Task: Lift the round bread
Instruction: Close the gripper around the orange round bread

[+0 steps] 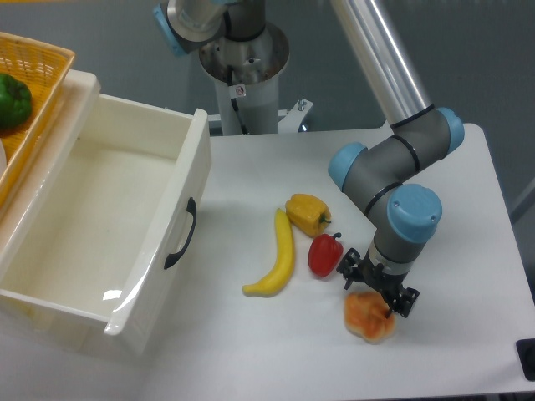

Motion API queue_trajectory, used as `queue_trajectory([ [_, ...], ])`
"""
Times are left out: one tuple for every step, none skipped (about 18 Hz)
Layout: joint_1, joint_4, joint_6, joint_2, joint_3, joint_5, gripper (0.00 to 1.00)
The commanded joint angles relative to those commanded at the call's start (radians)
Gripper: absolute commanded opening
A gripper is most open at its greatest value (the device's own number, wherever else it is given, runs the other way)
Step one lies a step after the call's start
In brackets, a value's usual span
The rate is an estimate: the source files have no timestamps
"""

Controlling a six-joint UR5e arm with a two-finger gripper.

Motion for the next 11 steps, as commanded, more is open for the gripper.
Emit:
queue_trajectory([
  [0.0, 0.002, 0.0, -0.002, 0.0, 0.002, 0.61],
  [0.0, 0.003, 0.002, -0.002, 0.0, 0.0, 0.52],
  [0.002, 0.003, 0.002, -0.002, 0.005, 0.0, 0.42],
  [0.002, 0.003, 0.002, -0.002, 0.008, 0.0, 0.35],
  [0.002, 0.003, 0.002, -0.005, 0.011, 0.0, 0.25],
  [0.002, 0.003, 0.002, -0.006, 0.011, 0.0, 0.15],
  [0.003, 0.003, 0.002, -0.005, 0.012, 0.0, 0.07],
  [0.006, 0.003, 0.002, -0.005, 0.015, 0.0, 0.0],
  [0.008, 0.002, 0.002, -0.005, 0.017, 0.0, 0.0],
  [0.009, 0.002, 0.002, -0.005, 0.023, 0.0, 0.0],
  [0.011, 0.0, 0.002, -0.005, 0.028, 0.0, 0.0],
])
